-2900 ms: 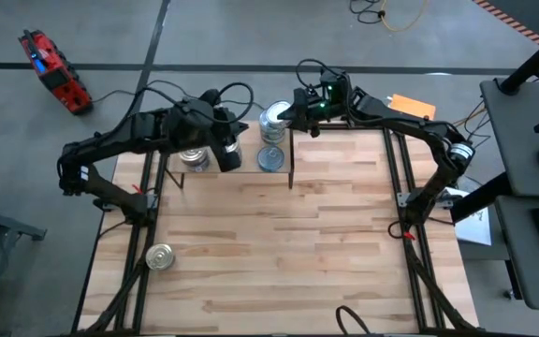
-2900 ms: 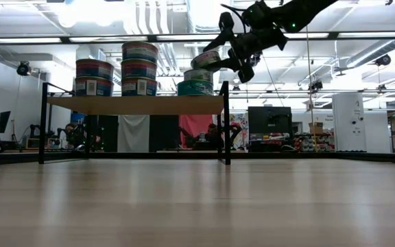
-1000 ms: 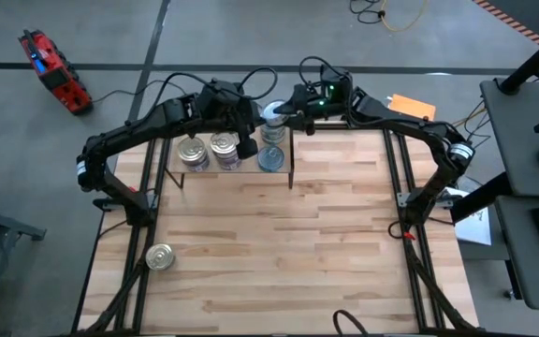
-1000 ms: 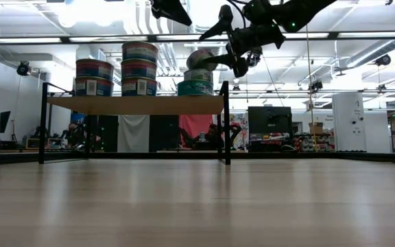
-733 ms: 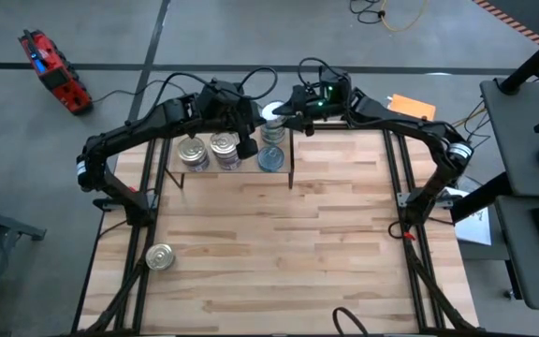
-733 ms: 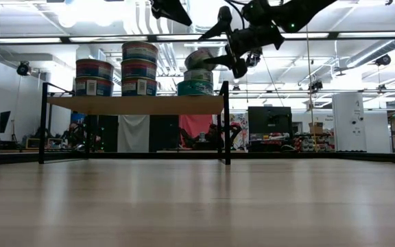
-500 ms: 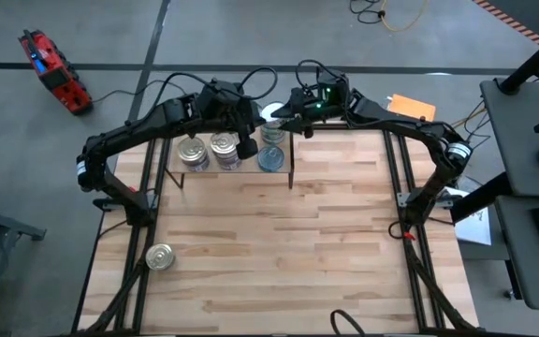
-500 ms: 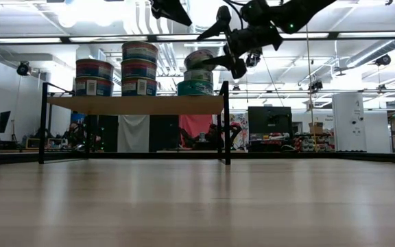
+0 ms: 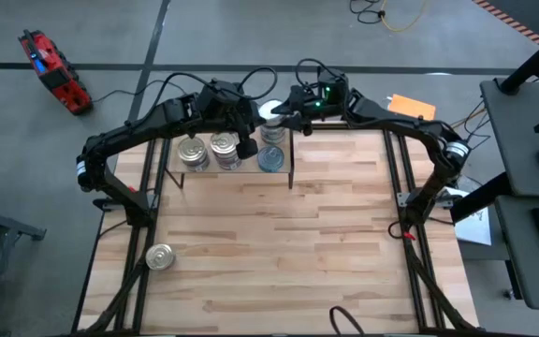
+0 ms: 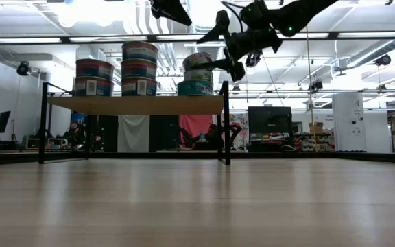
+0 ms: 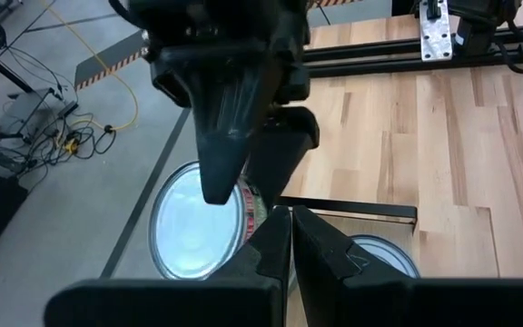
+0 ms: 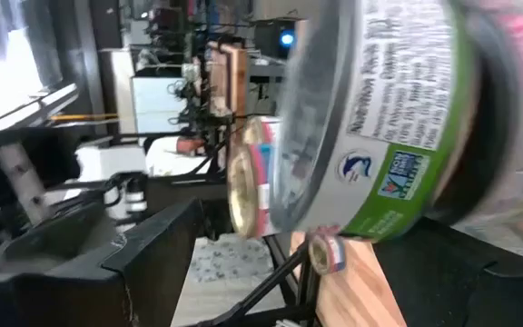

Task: Stack canned seafood by type on shelf
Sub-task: Stack the green tuna can on top of the green tuna can on the shelf

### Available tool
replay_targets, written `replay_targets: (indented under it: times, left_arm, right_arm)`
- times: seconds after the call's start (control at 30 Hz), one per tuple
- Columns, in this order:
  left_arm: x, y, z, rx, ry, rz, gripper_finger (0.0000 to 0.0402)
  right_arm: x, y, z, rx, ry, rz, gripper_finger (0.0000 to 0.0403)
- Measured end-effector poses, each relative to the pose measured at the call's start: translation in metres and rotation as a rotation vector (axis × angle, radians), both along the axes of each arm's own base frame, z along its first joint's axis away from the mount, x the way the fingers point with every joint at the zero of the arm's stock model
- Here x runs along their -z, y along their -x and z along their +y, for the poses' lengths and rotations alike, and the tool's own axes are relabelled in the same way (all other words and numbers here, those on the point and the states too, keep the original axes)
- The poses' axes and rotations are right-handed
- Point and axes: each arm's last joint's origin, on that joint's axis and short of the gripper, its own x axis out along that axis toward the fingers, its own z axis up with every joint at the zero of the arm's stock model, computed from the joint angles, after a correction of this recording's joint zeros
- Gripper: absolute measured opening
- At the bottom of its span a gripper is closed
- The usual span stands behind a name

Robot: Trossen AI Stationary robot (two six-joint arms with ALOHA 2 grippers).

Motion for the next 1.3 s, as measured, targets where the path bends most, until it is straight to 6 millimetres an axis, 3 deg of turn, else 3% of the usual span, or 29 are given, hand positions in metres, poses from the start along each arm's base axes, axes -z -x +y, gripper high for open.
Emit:
replay_targets:
  times: [0.57,0.97,1.3]
  left_arm:
    - [0.0001,-0.0004,0.0004,-0.001,0.000,-0.001,0.0000]
    - [0.0005,-0.0004,0.0004,-0.003,0.003,0.000,0.0000]
    - [0.0008,-0.0006,0.0005,-0.005,0.007,0.000,0.0000]
  right_arm:
    - [0.0022,-0.0035,0.0051,-0.031,-0.004,0.010,0.0311]
    - [0.0020,-0.0003,0.0023,-0.066,-0.038,0.004,0.0345]
    - [0.0038,0.0025,-0.0007,-0.053,-0.117,0.022,0.0328]
